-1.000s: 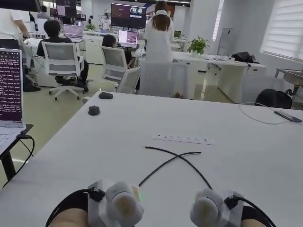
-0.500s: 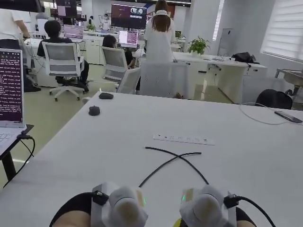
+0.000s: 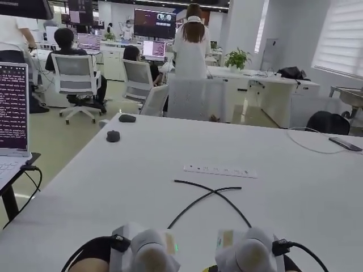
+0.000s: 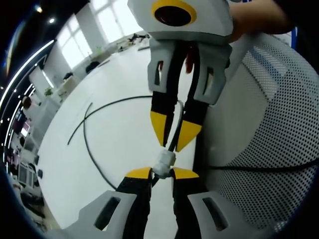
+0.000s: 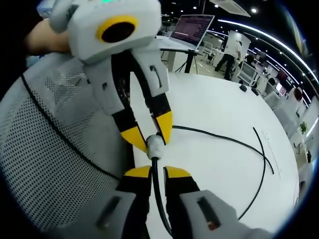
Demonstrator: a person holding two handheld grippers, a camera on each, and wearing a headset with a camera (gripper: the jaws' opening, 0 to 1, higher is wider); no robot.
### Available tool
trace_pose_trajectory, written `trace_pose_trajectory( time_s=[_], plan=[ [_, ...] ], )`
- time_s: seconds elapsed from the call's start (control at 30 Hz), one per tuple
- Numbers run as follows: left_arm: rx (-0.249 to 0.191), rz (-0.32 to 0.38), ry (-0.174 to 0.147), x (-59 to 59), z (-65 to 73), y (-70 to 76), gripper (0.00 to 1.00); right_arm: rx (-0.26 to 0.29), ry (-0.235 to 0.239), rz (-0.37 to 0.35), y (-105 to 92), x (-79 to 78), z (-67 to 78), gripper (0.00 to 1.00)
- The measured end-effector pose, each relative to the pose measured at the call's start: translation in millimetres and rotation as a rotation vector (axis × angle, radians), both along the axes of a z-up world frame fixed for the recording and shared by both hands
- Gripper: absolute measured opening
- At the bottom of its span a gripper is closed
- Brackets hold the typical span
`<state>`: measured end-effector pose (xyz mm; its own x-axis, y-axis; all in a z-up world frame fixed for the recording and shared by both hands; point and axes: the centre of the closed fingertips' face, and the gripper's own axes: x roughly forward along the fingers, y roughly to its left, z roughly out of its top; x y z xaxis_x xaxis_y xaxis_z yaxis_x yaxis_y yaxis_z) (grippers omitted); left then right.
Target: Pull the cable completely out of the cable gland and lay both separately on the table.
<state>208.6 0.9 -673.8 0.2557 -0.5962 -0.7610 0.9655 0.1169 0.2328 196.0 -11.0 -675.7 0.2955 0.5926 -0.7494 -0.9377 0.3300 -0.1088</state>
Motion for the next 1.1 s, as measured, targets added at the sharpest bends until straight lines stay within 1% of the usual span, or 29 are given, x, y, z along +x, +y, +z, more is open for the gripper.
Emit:
trace_pose_trajectory(
  time_s=[0.03,0.1,0.17,0.23,0.27,0.3,0.33,0.37,0.43,0.53,0.6,0.63,0.67,0.7,0.8,0.87,0.93,1.0,1.03,1.1],
  plan=[
    [-0.002,0.005,0.000,0.8,0.3,0.2,0.16,0.002,0.001,0.007,0.8,-1.2,0.2,0.04],
    [-0.006,0.015,0.009,1.5,0.0,0.8,0.16,-0.008,-0.014,0.015,0.8,-0.4,-0.3,0.03],
    [-0.003,0.020,0.009,1.8,-0.3,1.3,0.16,-0.006,-0.011,0.013,1.3,-0.4,-0.5,0.03],
    [0.028,0.032,-0.010,5.5,-2.2,6.1,0.16,-0.019,-0.010,0.010,-1.3,-0.1,-1.8,0.03],
    [0.051,0.029,-0.030,8.4,-3.9,9.3,0.16,-0.027,-0.011,0.010,-3.1,0.2,-3.0,0.03],
    [0.047,0.036,-0.022,8.3,-4.4,9.6,0.16,-0.033,-0.011,0.008,-4.4,0.4,-3.7,0.03],
    [0.035,0.047,-0.013,9.0,-3.3,9.4,0.16,-0.044,-0.012,-0.001,-6.9,1.6,-5.0,0.03],
    [0.030,0.052,-0.010,9.1,-2.8,9.2,0.16,-0.050,-0.012,-0.003,-8.0,1.8,-5.8,0.03],
    [0.046,0.054,-0.020,10.9,-4.0,11.8,0.15,-0.063,-0.010,-0.010,-10.7,2.8,-8.0,0.03],
    [0.053,0.059,-0.016,12.0,-4.8,13.9,0.14,-0.105,0.002,-0.023,-18.6,2.7,-13.9,0.03],
    [0.039,0.061,-0.008,11.3,-2.9,12.3,0.14,-0.106,0.003,-0.038,-20.5,4.2,-14.2,0.03],
    [0.041,0.059,-0.010,11.0,-3.1,11.9,0.14,-0.106,0.007,-0.043,-20.9,4.4,-14.7,0.03],
    [0.054,0.056,-0.019,11.5,-3.9,13.1,0.14,-0.110,0.007,-0.043,-21.9,4.3,-15.1,0.03],
    [0.058,0.054,-0.020,11.5,-4.3,13.4,0.14,-0.114,0.007,-0.043,-22.7,4.2,-15.4,0.03],
    [0.050,0.061,-0.018,12.0,-2.1,13.7,0.14,-0.113,0.001,-0.042,-23.0,4.2,-14.3,0.03],
    [0.042,0.067,-0.013,11.8,-1.5,13.2,0.14,-0.104,0.005,-0.056,-24.0,5.6,-13.1,0.03],
    [0.036,0.071,-0.016,12.4,-1.0,12.4,0.14,-0.103,0.001,-0.060,-24.7,6.5,-12.5,0.04],
    [0.037,0.076,-0.020,13.1,-0.4,12.4,0.14,-0.097,0.001,-0.064,-24.8,6.8,-11.8,0.03],
    [0.045,0.081,-0.026,14.2,-1.0,14.0,0.14,-0.102,0.000,-0.064,-26.2,6.7,-12.5,0.03],
    [0.039,0.089,-0.021,14.8,-0.6,14.6,0.14,-0.105,0.002,-0.072,-28.0,7.0,-13.0,0.03]
  ],
)
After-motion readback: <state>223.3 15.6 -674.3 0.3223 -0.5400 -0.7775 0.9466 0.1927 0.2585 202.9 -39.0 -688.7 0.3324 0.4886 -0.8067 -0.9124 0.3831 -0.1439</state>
